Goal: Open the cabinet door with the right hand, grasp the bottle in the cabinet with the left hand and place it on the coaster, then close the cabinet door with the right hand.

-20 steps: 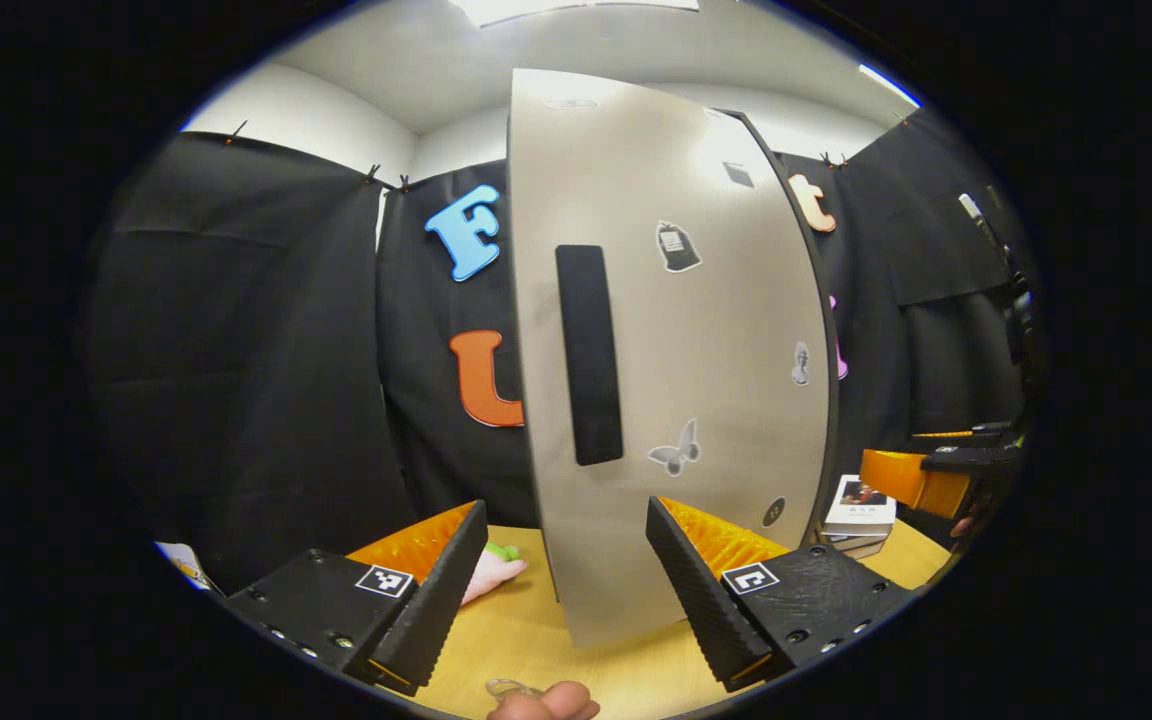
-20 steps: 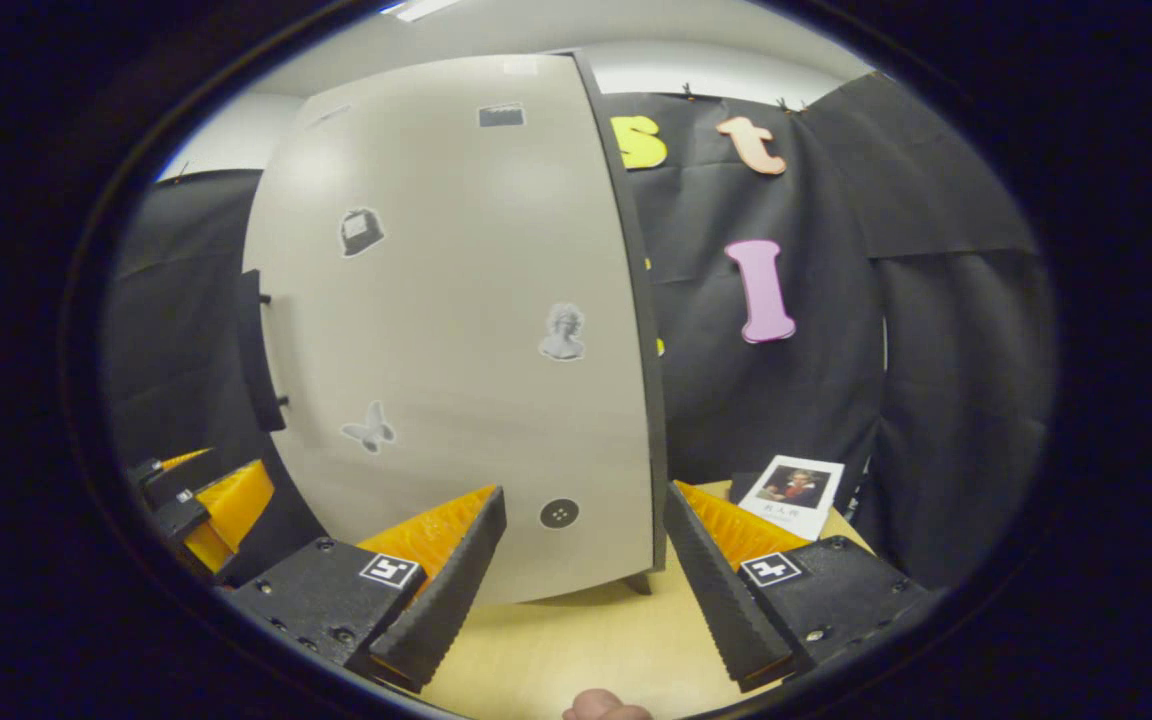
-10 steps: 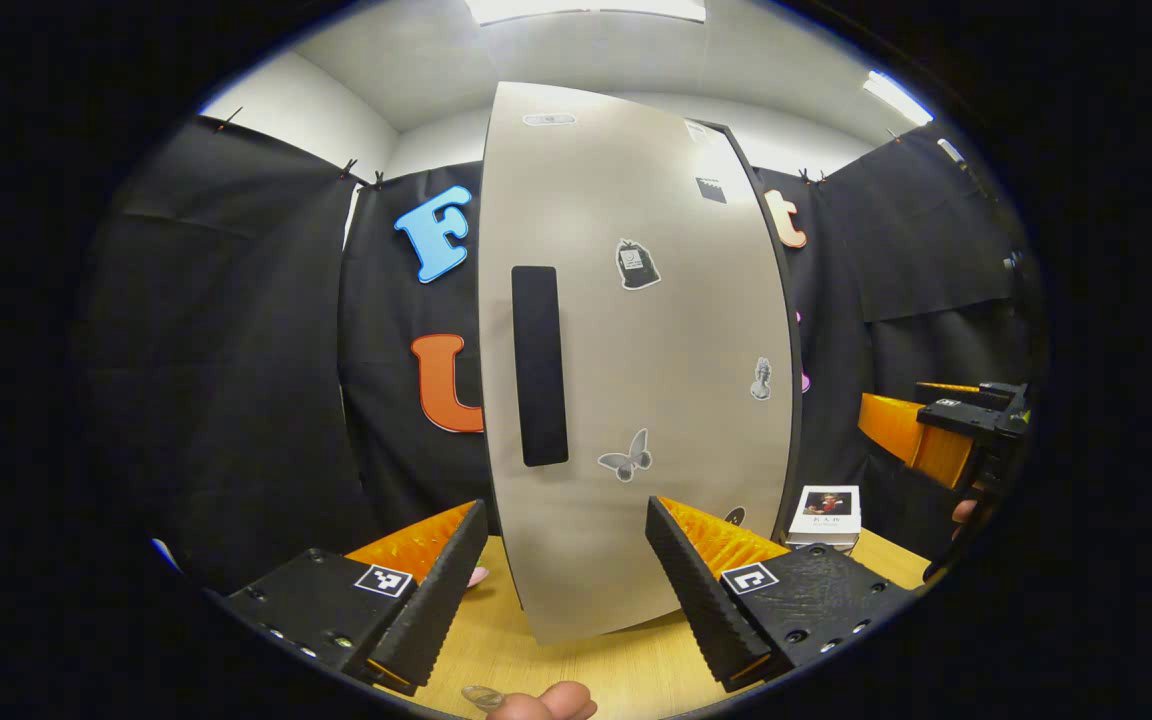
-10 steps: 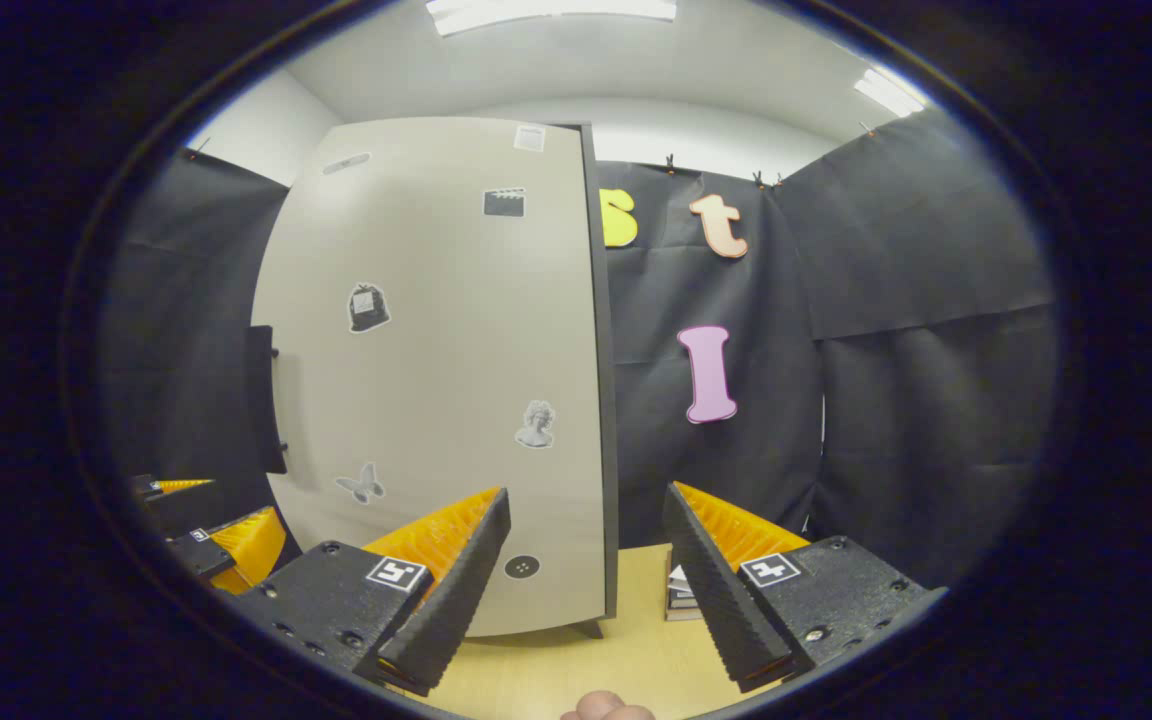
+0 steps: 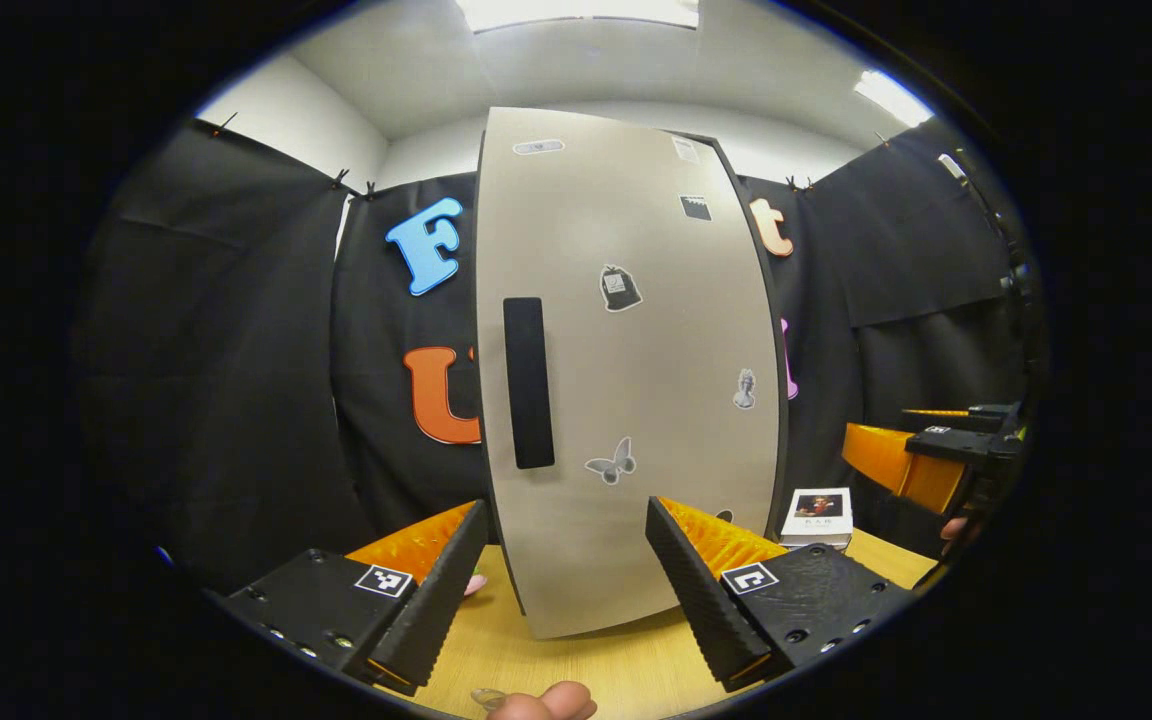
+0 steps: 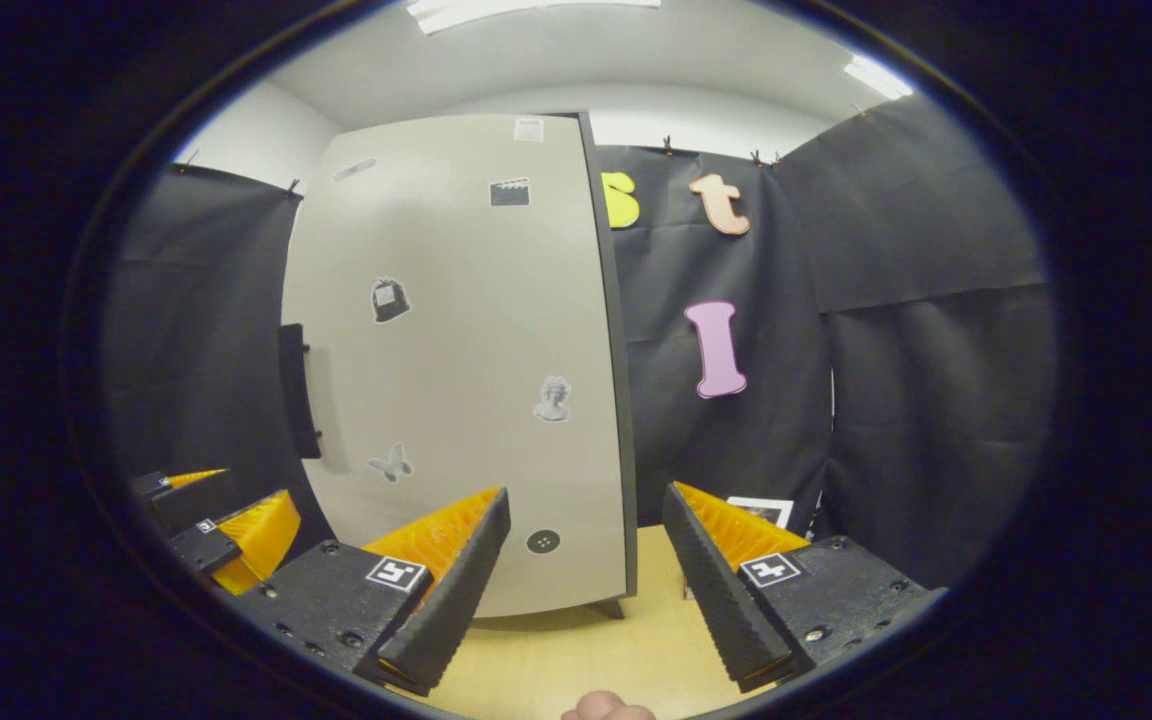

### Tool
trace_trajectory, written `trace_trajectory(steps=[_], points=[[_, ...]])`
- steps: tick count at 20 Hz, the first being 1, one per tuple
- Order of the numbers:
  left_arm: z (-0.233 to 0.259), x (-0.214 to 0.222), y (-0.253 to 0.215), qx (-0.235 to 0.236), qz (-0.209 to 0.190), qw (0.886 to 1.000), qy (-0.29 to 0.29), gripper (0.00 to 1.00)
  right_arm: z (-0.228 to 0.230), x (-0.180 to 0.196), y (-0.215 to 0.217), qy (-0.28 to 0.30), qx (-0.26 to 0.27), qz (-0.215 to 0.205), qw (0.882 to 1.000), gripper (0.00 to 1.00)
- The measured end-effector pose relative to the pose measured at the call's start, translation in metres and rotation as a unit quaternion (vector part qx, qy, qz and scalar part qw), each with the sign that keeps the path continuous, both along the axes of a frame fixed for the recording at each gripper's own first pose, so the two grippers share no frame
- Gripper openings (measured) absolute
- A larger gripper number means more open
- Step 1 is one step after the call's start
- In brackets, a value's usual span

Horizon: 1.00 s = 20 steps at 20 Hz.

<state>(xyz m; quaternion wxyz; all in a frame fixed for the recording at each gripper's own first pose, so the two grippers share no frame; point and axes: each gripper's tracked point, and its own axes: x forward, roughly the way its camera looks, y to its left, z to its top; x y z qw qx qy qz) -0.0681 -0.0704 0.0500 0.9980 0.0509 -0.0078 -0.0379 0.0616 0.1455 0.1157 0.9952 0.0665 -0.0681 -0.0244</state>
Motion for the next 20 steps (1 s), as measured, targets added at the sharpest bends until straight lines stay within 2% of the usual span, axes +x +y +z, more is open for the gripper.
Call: trace_trajectory(steps=[1, 2, 3, 4, 5, 6, 7, 8, 9, 10, 13, 15, 16, 17, 18, 19, 20], points=[[0.0, -0.002, 0.0, -0.004, -0.001, 1.0, 0.001, 0.96, 0.0, -0.001, 0.001, -0.002, -0.005, -0.002, 1.0, 0.95], [0.0, -0.005, 0.001, -0.007, 0.0, 1.0, 0.002, 0.96, 0.0, -0.002, 0.002, -0.003, -0.008, -0.001, 1.0, 0.95], [-0.001, -0.008, 0.003, -0.009, 0.0, 1.0, 0.004, 0.96, -0.001, -0.002, 0.004, -0.003, -0.008, 0.001, 1.0, 0.99], [-0.001, -0.009, 0.004, -0.011, 0.001, 1.0, 0.005, 0.96, -0.003, -0.004, 0.006, -0.003, -0.006, 0.003, 1.0, 0.99], [0.0, -0.009, 0.006, -0.012, 0.002, 1.0, 0.005, 0.96, -0.005, -0.004, 0.008, -0.001, -0.006, 0.005, 1.0, 0.95], [0.001, -0.01, 0.006, -0.013, 0.001, 1.0, 0.006, 0.96, -0.005, -0.006, 0.009, 0.0, -0.005, 0.007, 1.0, 0.99], [0.002, -0.01, 0.006, -0.013, 0.003, 1.0, 0.004, 0.96, -0.006, -0.006, 0.01, 0.001, -0.006, 0.008, 1.0, 0.95], [0.004, -0.01, 0.007, -0.013, 0.002, 1.0, 0.002, 0.96, -0.007, -0.008, 0.01, 0.001, -0.006, 0.007, 1.0, 0.95], [0.006, -0.011, 0.006, -0.016, 0.001, 1.0, -0.001, 0.96, -0.008, -0.007, 0.01, 0.002, -0.004, 0.007, 1.0, 0.99], [0.006, -0.011, 0.005, -0.019, -0.001, 1.0, -0.001, 0.96, -0.009, -0.008, 0.012, 0.004, -0.002, 0.009, 1.0, 0.95], [0.011, -0.014, 0.002, -0.021, -0.009, 1.0, -0.009, 0.96, -0.009, -0.009, 0.014, 0.002, 0.0, 0.012, 1.0, 0.99], [0.01, -0.015, 0.003, -0.016, -0.008, 1.0, -0.009, 0.96, -0.009, -0.009, 0.015, 0.001, -0.006, 0.011, 1.0, 0.94], [0.009, -0.015, 0.003, -0.017, -0.007, 1.0, -0.007, 0.96, -0.009, -0.009, 0.016, 0.001, -0.007, 0.012, 1.0, 0.99], [0.007, -0.014, 0.004, -0.017, -0.005, 1.0, -0.004, 0.96, -0.01, -0.009, 0.017, 0.001, -0.01, 0.012, 1.0, 0.95], [0.006, -0.014, 0.005, -0.017, -0.002, 1.0, -0.001, 0.96, -0.01, -0.009, 0.018, 0.001, -0.011, 0.013, 1.0, 0.99], [0.005, -0.013, 0.007, -0.019, 0.0, 1.0, 0.001, 0.96, -0.009, -0.007, 0.019, 0.001, -0.012, 0.016, 1.0, 0.99], [0.004, -0.013, 0.008, -0.021, 0.001, 1.0, 0.003, 0.96, -0.009, -0.007, 0.019, 0.001, -0.014, 0.016, 1.0, 0.95]])
